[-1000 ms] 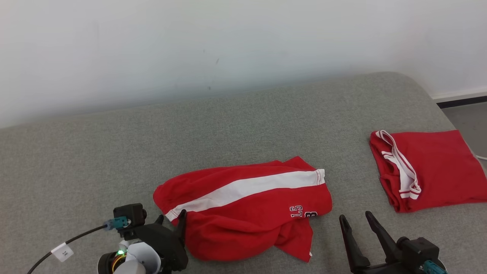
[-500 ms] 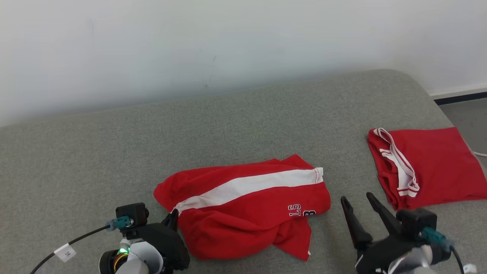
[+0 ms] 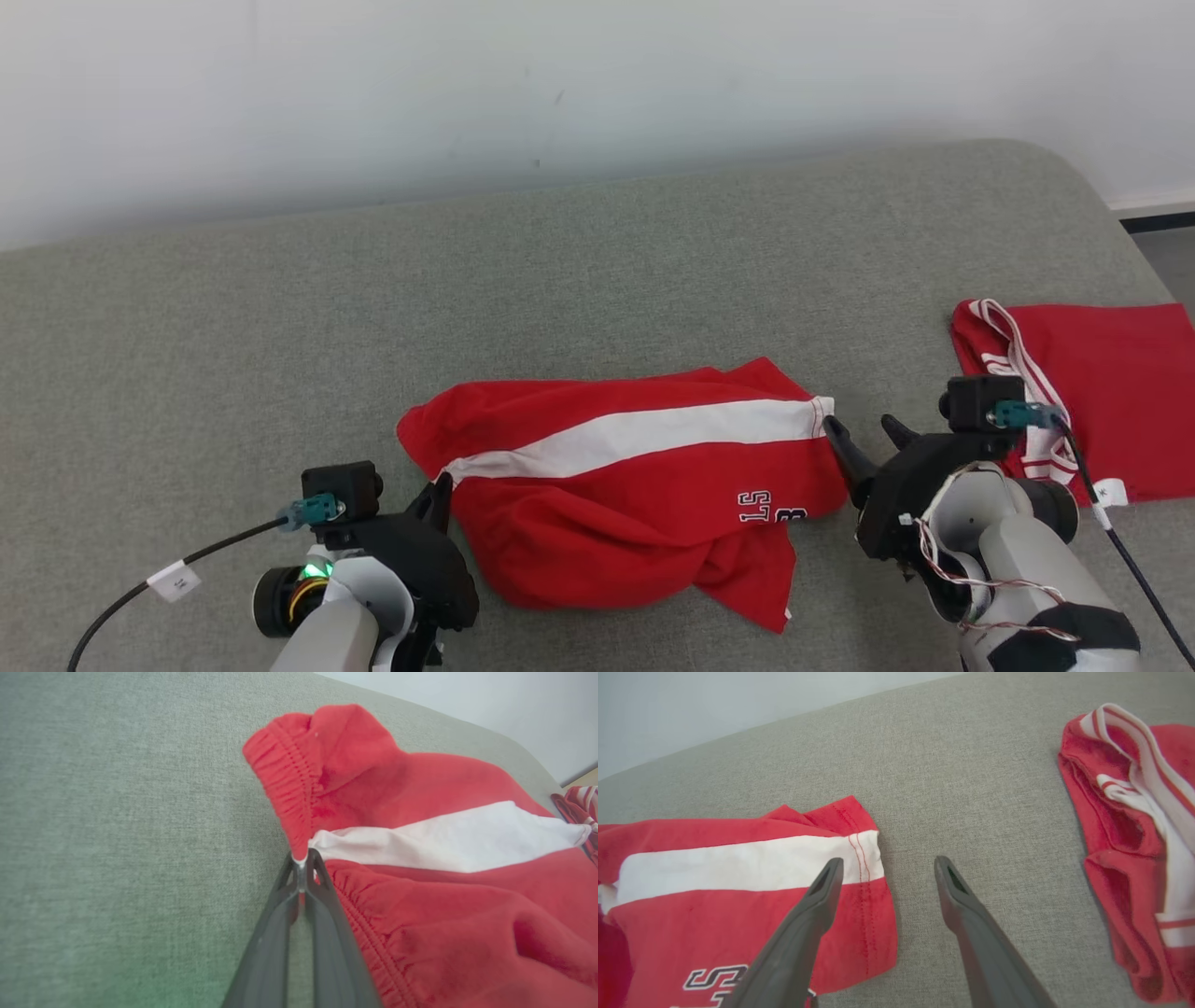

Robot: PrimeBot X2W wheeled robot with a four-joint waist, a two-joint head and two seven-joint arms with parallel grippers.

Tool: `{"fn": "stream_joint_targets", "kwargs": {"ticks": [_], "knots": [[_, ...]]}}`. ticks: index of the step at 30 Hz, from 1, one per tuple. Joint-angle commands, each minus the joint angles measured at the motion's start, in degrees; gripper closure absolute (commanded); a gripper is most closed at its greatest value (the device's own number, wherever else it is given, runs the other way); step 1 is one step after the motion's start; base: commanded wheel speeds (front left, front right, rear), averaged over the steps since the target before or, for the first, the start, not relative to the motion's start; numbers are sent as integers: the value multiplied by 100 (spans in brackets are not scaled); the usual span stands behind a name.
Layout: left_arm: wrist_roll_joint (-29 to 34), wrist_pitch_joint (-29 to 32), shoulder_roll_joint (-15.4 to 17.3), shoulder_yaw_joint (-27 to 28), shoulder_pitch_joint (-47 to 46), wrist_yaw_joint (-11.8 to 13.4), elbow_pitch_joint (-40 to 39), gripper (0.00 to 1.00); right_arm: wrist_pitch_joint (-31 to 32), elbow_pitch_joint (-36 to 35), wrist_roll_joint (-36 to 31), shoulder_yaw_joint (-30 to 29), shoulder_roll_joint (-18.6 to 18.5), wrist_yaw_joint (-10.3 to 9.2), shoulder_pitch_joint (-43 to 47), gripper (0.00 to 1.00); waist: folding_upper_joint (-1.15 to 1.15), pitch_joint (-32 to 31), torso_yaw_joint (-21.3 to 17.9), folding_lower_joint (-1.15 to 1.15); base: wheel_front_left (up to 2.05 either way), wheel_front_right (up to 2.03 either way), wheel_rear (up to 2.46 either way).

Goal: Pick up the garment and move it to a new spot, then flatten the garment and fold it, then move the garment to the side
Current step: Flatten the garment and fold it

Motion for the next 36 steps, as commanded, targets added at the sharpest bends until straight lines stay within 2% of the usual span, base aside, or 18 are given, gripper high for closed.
{"fn": "stream_joint_targets", "kwargs": {"ticks": [1,15,17,18,19,20,21,31,36], "knots": [[19,-24,8,-18,-115,-13,-36,100,63,133,36,31,39,-15,-149,0,-1,104,73,0,0,0,0],[21,-26,-2,-206,-253,-34,-136,100,293,1191,382,481,180,-15,-1003,0,-1,320,160,0,0,0,0],[14,-25,4,-220,-267,-34,-145,100,256,1248,433,577,189,-15,-1047,4,-1,331,157,0,0,0,0],[10,-24,8,-225,-272,-31,-147,100,230,1263,459,618,188,-15,-1062,15,-1,334,155,0,0,0,0],[-4,-28,17,-232,-282,-23,-149,100,181,1303,501,702,184,-15,-1092,58,-1,337,147,0,0,0,0],[-8,-32,22,-235,-285,-21,-148,100,158,1309,531,744,182,-15,-1115,84,-1,336,142,0,0,0,0],[-18,-34,26,-237,-287,-18,-146,100,131,1322,570,776,178,-15,-1133,100,-1,334,138,0,0,0,0],[-399,-150,18,-34,-409,-76,-364,100,-232,978,1069,939,76,-15,-1328,100,-1,233,105,0,0,0,0],[-726,281,216,58,-847,-122,-691,100,-225,537,1463,905,20,-15,-1692,100,-1,351,15,0,0,0,0]]}}
